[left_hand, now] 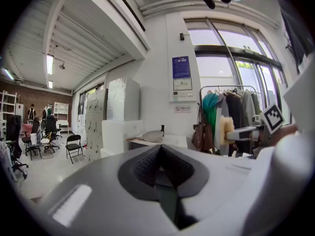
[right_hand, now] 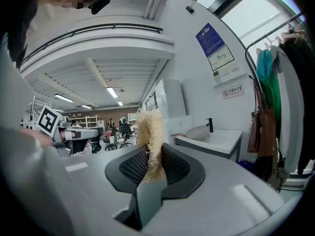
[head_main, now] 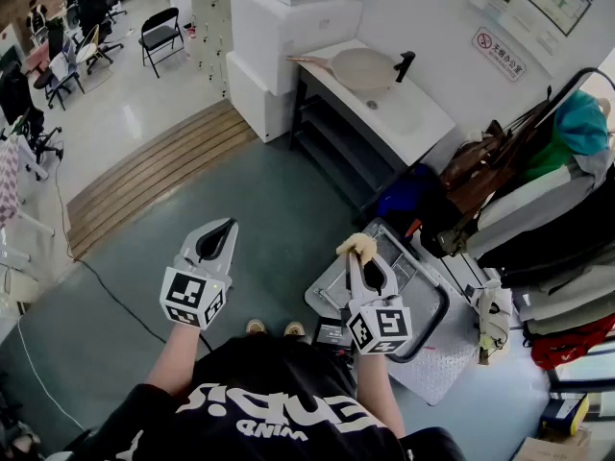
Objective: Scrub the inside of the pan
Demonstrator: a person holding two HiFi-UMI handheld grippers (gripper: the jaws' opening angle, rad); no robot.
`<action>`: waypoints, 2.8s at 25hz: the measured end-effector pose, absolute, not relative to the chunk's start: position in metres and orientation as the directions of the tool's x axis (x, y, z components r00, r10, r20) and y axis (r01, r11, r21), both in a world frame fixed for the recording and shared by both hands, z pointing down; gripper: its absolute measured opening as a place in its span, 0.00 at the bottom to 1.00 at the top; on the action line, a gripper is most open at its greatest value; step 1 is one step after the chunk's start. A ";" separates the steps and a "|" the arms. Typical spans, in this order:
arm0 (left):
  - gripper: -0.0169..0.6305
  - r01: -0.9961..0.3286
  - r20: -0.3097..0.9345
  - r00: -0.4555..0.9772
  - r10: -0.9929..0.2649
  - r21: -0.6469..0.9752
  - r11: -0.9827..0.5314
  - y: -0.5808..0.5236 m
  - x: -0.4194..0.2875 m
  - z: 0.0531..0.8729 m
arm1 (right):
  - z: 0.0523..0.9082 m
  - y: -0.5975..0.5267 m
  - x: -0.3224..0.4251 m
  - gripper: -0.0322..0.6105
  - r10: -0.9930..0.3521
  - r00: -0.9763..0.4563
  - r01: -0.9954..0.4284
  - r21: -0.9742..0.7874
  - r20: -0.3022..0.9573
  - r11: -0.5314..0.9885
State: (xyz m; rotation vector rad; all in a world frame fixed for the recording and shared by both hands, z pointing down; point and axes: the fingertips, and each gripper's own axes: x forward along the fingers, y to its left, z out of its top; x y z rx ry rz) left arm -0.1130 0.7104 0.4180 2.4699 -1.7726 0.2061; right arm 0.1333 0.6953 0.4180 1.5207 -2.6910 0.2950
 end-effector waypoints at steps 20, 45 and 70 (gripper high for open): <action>0.02 -0.915 0.203 0.393 -0.897 -0.010 -0.403 0.688 -0.143 0.445 | 0.428 0.680 0.114 0.16 -0.888 -0.448 -0.892 -0.115 0.104 0.437; 0.02 -0.901 0.208 0.424 -0.881 -0.003 -0.434 0.421 -0.137 0.445 | 0.429 0.419 0.117 0.16 -0.882 -0.459 -0.887 -0.114 0.108 0.448; 0.02 -0.915 0.219 0.393 -0.893 -0.001 -0.403 0.223 -0.117 0.451 | 0.437 0.222 0.128 0.16 -0.839 -0.530 -0.847 -0.124 0.128 0.516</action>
